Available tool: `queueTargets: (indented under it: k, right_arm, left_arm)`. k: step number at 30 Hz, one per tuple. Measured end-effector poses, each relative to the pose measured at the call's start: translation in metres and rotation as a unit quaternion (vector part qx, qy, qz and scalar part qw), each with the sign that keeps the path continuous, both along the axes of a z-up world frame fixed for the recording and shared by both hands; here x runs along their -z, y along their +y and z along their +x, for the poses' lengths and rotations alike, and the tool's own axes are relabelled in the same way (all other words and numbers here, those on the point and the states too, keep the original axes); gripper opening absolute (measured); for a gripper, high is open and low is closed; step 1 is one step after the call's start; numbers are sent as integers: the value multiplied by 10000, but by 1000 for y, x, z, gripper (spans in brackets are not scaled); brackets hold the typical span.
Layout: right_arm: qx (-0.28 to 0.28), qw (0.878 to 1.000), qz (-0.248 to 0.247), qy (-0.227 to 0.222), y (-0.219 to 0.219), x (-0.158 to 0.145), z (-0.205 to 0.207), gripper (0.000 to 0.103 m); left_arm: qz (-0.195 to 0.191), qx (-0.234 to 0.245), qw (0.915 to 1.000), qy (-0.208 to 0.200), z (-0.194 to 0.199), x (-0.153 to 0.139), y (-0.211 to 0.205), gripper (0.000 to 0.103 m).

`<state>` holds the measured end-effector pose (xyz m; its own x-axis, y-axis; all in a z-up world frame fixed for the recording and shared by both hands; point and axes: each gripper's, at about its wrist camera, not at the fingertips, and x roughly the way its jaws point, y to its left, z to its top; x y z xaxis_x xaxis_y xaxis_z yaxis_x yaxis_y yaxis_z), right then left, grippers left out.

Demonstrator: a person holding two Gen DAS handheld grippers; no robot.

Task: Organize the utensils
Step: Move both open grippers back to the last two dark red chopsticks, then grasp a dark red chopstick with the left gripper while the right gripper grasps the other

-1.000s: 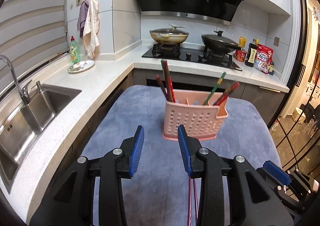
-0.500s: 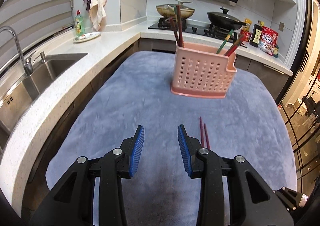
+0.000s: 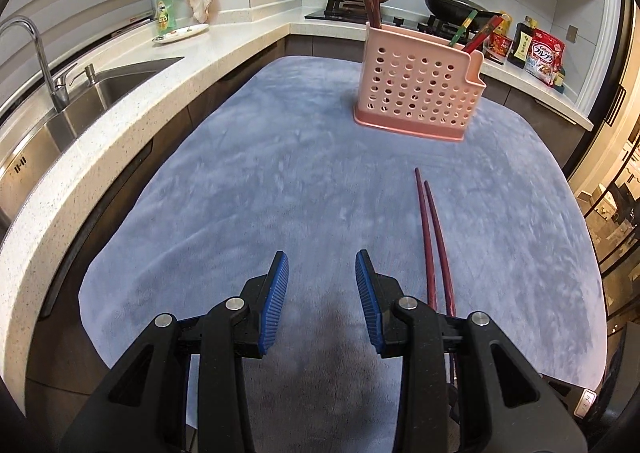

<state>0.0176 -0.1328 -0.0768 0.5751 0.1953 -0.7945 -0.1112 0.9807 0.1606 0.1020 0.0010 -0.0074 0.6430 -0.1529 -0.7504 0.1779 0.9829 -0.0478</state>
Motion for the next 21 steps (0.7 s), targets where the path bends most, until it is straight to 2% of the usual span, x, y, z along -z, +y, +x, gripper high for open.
queueTargets:
  k: [3,8,15,21]
  right_arm:
    - [32,10000,-90,28,-1,5,0,20]
    - [108,9999,-29,25,-7,6,0,12]
    - [330,9994,32,23,-20,7,-1,7]
    - [750,9971,112,14,-41,6,-3,7]
  left_arm:
    - [10,24,10000,19,-2,2,0,33]
    - [11,82,9999,94,-4,6,-3,33]
    - [18,176,9997,195,-7,12,-10,34]
    - [-19,338,9991,271,-14,18,-19,50]
